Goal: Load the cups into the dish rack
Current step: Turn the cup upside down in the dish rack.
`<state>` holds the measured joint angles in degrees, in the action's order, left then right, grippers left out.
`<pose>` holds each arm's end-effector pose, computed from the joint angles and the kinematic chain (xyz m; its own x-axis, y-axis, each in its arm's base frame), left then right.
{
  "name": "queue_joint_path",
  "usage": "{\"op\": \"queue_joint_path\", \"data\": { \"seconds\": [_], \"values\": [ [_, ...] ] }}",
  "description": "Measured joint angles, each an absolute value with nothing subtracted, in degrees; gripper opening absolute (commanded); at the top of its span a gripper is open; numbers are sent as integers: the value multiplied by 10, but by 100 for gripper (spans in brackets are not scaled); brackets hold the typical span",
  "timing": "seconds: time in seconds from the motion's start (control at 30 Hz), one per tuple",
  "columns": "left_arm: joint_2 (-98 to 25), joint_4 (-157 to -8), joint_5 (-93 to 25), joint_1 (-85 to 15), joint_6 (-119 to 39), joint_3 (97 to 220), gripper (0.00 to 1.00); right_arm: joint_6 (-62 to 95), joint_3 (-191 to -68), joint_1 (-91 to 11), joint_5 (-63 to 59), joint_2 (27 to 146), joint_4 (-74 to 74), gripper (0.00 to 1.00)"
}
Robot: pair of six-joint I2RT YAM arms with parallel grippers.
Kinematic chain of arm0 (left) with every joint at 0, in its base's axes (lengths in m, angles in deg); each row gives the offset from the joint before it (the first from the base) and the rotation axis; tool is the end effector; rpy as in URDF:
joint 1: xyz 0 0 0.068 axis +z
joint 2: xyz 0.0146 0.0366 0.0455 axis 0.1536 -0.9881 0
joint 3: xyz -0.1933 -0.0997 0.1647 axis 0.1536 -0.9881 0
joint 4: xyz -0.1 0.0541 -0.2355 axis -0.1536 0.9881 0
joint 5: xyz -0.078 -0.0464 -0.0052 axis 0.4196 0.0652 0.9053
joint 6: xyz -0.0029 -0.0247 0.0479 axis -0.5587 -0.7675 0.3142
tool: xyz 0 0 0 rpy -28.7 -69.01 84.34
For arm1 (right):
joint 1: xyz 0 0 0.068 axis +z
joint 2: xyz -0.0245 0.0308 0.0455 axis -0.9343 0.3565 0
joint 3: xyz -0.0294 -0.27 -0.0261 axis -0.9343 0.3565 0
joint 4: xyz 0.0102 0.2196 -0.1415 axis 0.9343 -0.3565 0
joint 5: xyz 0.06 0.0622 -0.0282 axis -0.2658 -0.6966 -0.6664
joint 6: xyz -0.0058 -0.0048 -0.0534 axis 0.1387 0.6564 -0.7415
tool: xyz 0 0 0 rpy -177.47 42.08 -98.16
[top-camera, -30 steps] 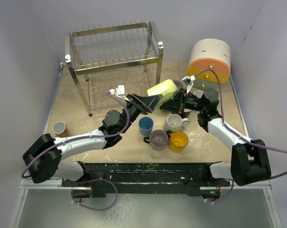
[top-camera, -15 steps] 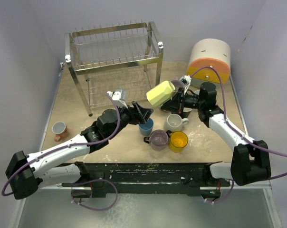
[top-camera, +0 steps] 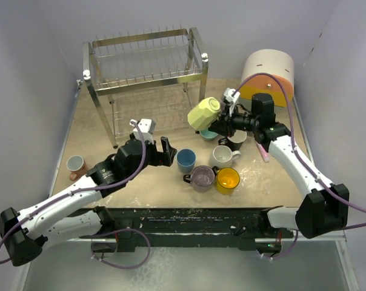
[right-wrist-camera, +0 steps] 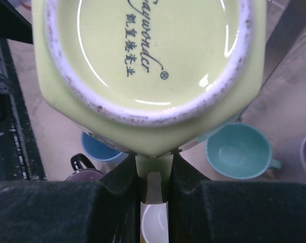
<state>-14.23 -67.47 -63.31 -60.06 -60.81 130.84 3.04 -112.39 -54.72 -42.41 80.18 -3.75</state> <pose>0.1426 -0.1570 0.3098 -0.4698 -0.2237 -0.8539 0.3129 0.8623 -0.3981 0.2777 0.0987 0.3265 -0.2305 -0.1358 -0.9635 -0.8781 0.4557 0.1458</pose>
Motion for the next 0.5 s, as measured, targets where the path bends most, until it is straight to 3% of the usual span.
{"op": "queue_joint_path", "data": {
  "seconds": [0.23,0.5],
  "values": [
    [-142,-686,-538,-457,-620,1239,96,-112,-1215,-450,-290,804,-150,0],
    [-88,-692,-497,-445,-669,1153,96,-194,-1247,-344,-119,851,-164,0]
  ]
}}
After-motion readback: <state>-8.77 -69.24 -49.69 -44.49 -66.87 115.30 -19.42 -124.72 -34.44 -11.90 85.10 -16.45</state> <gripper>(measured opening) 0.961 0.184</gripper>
